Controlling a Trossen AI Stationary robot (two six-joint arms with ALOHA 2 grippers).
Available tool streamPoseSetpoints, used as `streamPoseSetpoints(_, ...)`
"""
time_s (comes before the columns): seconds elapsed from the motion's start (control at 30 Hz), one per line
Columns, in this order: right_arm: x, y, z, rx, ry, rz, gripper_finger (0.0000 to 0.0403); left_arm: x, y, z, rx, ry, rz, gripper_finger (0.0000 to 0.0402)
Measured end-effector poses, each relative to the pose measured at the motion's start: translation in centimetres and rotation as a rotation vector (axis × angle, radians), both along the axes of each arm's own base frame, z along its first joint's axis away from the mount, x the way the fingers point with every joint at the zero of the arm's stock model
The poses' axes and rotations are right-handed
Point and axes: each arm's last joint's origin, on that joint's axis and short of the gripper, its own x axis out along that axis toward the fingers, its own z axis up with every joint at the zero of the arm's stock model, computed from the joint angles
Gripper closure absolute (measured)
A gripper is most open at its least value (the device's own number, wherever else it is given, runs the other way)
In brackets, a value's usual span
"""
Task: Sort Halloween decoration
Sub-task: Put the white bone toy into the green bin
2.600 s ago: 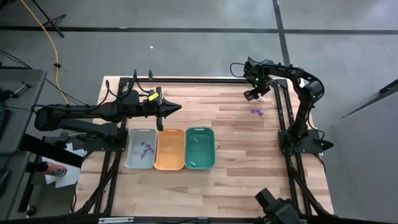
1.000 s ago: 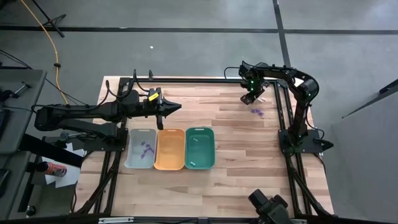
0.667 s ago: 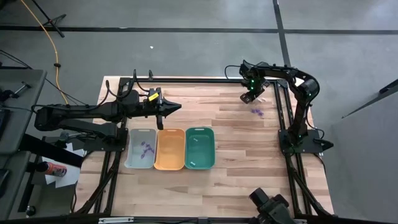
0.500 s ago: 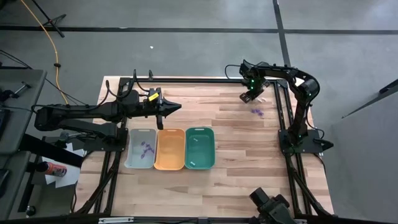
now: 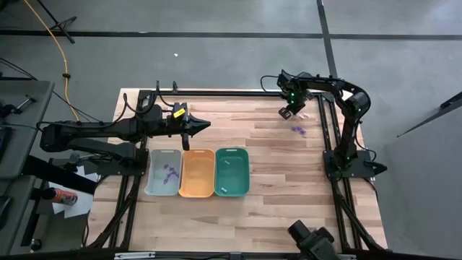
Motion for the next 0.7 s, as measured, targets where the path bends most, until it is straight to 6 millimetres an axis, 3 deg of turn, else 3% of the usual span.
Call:
streamPoseSetpoints(0.3,0.1,0.4,1.3,-0.016,-0.038,0.050,0.0400,0.0,0.0,0.0,0.056,0.007,0.000,0.0401)
streamPoseSetpoints(0.47,-0.4,1.1,4.9,-0.082,-0.127,0.079,0.0401,-0.5,0.1,0.6,0.120,-0.015,0.008,0.0401)
streamPoseSetpoints(0.7,-0.1,3.8,10.1,-0.071,-0.516,0.086,0.0402,-1.5,0.9,1.3,0.169,-0.043,0.053,0.0401)
